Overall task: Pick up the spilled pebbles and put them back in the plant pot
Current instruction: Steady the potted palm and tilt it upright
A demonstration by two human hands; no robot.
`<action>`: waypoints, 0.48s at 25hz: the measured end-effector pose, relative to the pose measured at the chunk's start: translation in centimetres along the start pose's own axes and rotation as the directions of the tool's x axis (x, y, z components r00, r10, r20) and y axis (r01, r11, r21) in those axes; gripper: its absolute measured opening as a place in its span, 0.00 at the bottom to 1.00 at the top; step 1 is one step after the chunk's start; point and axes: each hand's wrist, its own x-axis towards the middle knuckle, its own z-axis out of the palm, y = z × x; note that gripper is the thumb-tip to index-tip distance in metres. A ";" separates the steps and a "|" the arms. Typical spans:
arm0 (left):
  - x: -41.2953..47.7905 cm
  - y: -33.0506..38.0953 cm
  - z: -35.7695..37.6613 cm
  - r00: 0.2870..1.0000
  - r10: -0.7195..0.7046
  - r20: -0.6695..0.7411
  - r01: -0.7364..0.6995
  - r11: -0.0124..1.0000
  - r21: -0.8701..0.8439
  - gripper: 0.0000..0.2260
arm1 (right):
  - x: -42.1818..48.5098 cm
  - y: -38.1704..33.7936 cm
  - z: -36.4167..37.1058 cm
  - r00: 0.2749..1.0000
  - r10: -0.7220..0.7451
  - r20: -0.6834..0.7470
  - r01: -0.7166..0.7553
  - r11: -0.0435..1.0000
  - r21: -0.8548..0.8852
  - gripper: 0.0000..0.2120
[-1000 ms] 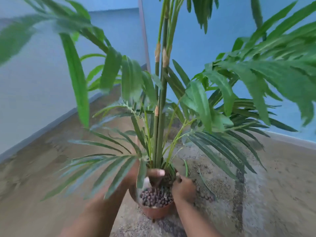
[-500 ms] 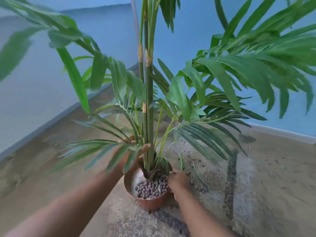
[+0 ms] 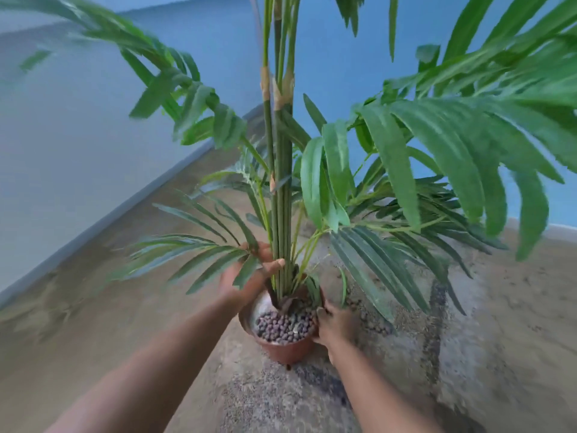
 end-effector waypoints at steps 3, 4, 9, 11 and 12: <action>0.6 -1.9 0.9 0.967 -0.242 0.080 0.232 0.965 0.120 0.37 | -0.5 -0.5 -0.5 0.996 0.062 0.061 -0.061 0.998 -0.016 0.18; 0.8 -1.8 1.4 0.948 -0.299 0.109 0.289 0.952 0.099 0.39 | -0.5 -0.6 -0.6 0.994 0.077 0.077 -0.076 0.997 -0.017 0.18; -1.0 1.8 2.0 0.989 -0.115 -0.091 0.103 0.987 -0.121 0.32 | -0.2 -1.7 -0.2 0.996 0.052 0.077 -0.040 0.989 -0.145 0.16; -1.9 2.9 1.5 0.975 -0.109 -0.195 0.072 0.980 -0.185 0.26 | 0.3 -2.1 0.2 0.996 0.001 0.095 0.019 0.978 -0.208 0.14; -2.1 2.9 1.3 0.972 -0.112 -0.207 0.070 0.978 -0.197 0.20 | 0.7 -2.2 0.4 0.993 -0.022 0.113 0.048 0.971 -0.236 0.14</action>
